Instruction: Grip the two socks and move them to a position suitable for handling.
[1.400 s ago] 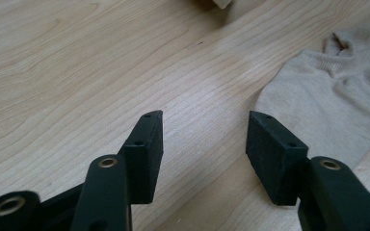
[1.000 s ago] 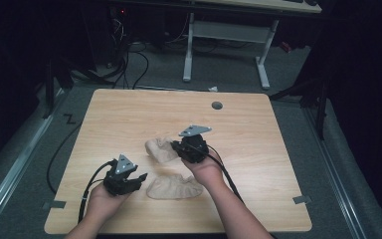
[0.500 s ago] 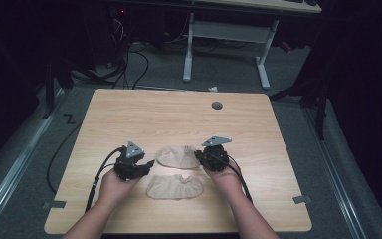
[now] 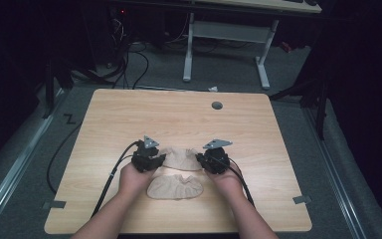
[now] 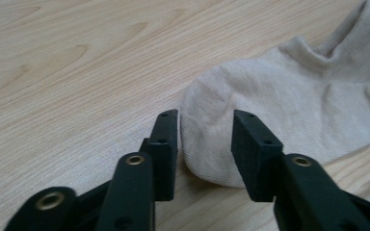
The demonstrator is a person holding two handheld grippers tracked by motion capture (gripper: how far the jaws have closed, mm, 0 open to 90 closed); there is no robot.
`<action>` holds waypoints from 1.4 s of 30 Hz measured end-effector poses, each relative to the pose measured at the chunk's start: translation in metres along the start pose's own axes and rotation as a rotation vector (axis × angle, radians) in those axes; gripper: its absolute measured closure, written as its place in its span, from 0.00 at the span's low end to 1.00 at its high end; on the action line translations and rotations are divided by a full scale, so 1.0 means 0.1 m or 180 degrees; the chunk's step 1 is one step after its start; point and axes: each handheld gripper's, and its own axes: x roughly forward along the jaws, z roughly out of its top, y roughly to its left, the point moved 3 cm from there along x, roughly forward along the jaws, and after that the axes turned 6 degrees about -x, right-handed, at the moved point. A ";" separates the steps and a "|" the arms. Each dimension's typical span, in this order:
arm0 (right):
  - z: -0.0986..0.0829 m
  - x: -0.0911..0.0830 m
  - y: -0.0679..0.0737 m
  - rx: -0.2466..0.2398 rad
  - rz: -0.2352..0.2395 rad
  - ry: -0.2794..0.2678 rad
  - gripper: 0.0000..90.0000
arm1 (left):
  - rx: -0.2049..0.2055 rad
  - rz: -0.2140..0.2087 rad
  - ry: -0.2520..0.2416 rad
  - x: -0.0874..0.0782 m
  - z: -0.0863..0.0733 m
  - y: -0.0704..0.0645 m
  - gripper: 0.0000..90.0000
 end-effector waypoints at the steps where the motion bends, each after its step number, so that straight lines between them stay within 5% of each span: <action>1: 0.00 0.00 0.00 0.0000 0.0000 0.0000 0.95 | 0.0000 0.0000 0.0000 0.00 0.00 0.00 0.73; 7: -0.02 0.00 -0.03 0.0057 -0.0009 0.0004 0.95 | 0.0026 0.0054 -0.0054 -0.03 -0.01 0.00 0.97; 15: -0.01 -0.01 -0.01 0.0046 -0.0036 -0.0017 0.95 | 0.0136 0.0076 -0.0209 -0.27 0.02 -0.03 0.98; 28: 0.08 -0.16 0.16 -0.0051 0.0049 -0.0111 0.95 | 0.0390 -0.0019 -0.0168 -0.79 -0.13 -0.08 0.98; 33: 0.09 -0.21 0.26 -0.0185 0.0054 -0.0054 0.95 | 0.0296 -0.0150 -0.0204 -0.91 -0.18 -0.09 0.98; 38: 0.02 -0.37 0.40 -0.0373 0.0053 -0.0015 0.95 | 0.0324 -0.0288 -0.0204 -1.03 -0.32 -0.24 0.98; 42: -0.06 -0.42 0.45 -0.0342 0.0086 -0.0052 0.95 | 0.0296 -0.0330 -0.0125 -1.03 -0.41 -0.25 0.98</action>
